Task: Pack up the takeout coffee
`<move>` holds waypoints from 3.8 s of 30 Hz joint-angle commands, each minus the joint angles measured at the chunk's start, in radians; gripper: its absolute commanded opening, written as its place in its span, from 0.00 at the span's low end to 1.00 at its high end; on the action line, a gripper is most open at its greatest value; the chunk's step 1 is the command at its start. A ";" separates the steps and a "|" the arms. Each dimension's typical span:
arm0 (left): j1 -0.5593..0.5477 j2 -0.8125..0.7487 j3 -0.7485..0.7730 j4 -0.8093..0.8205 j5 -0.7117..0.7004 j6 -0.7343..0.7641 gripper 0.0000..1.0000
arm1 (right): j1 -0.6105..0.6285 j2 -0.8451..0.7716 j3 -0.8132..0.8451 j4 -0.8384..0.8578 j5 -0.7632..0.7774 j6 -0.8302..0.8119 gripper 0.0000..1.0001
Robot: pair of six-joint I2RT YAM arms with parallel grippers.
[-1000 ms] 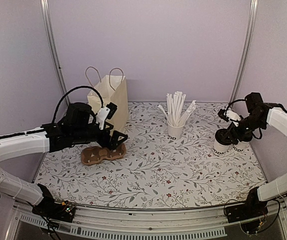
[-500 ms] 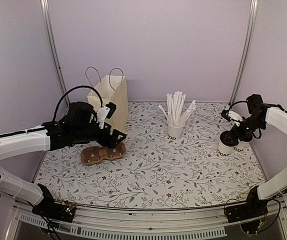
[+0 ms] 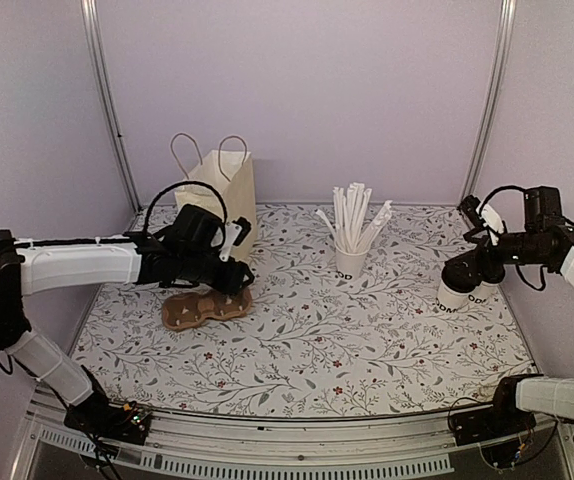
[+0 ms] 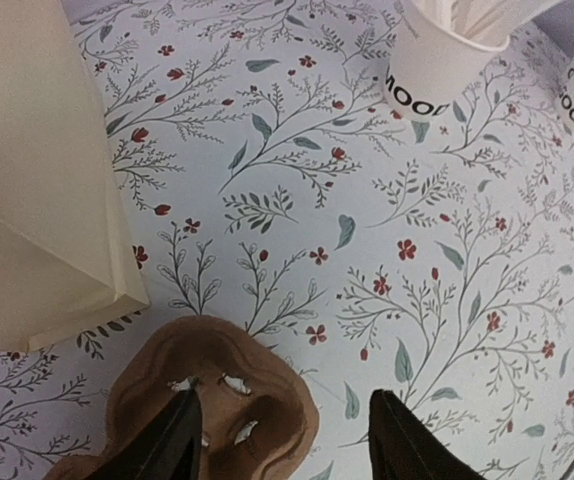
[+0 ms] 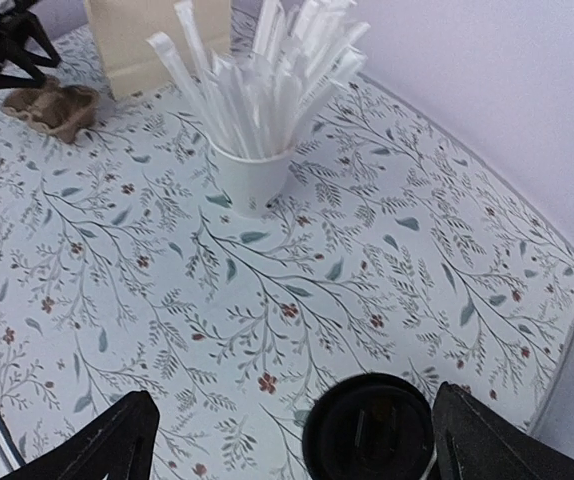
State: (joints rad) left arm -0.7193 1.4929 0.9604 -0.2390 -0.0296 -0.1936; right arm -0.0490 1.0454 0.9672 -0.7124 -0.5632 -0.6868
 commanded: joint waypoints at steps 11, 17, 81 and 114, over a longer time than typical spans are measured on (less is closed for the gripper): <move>-0.061 0.492 0.449 -0.206 -0.041 0.053 0.00 | 0.033 -0.151 -0.200 0.162 -0.372 0.068 0.99; -0.054 0.456 0.345 -0.246 -0.134 -0.007 0.00 | 0.034 -0.129 -0.193 0.148 -0.374 0.062 0.99; 0.502 0.387 0.985 -0.532 0.208 0.104 0.15 | 0.034 -0.141 -0.199 0.132 -0.328 0.030 0.99; 0.002 0.000 0.605 -0.457 0.629 0.082 0.00 | 0.033 -0.140 -0.193 0.166 -0.288 0.075 0.99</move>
State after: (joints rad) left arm -0.6827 1.4258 1.5162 -0.7341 0.4603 -0.1162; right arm -0.0196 0.9112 0.7811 -0.5735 -0.8673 -0.6315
